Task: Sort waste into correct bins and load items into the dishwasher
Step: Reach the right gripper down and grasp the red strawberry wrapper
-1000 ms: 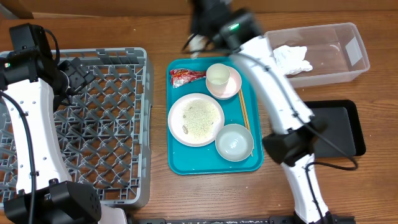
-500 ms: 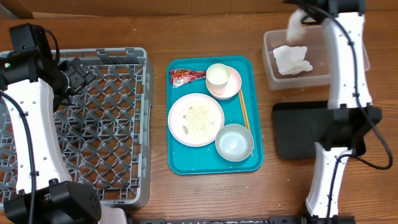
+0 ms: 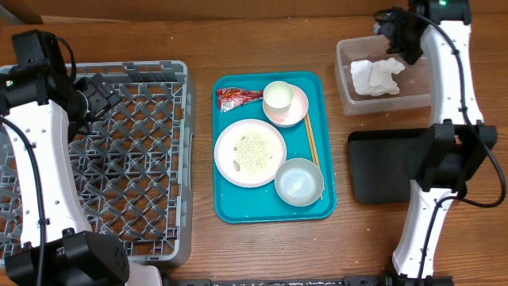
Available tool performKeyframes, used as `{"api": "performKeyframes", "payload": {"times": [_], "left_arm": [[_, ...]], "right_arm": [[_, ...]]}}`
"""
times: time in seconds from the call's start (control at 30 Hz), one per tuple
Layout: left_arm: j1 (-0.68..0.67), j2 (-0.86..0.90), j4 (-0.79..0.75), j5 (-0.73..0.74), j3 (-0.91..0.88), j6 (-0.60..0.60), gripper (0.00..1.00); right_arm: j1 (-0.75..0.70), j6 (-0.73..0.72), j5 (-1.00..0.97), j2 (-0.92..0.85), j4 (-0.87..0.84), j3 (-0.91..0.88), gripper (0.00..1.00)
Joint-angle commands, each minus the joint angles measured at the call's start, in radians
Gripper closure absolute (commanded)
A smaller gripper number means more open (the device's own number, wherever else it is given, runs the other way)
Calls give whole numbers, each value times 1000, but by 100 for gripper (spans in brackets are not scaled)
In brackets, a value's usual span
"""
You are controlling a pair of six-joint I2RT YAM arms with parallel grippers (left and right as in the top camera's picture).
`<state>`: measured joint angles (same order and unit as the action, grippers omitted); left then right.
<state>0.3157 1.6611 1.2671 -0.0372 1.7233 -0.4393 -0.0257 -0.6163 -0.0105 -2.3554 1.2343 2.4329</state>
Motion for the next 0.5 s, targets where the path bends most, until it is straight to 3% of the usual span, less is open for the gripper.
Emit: {"api": "performKeyframes", "payload": {"times": [0.0,0.3,0.47], "left_arm": [[-2,5,-1,5,22,-10,0],[-2,5,0,5,22,-10,0],[-2,5,0,5,22,-10,0]], "right_arm": [[81,14,39,56,-22,4,22],[334,13,23,87,-122,3,21],[465,-14,-5,83,-203,-8,13]]}}
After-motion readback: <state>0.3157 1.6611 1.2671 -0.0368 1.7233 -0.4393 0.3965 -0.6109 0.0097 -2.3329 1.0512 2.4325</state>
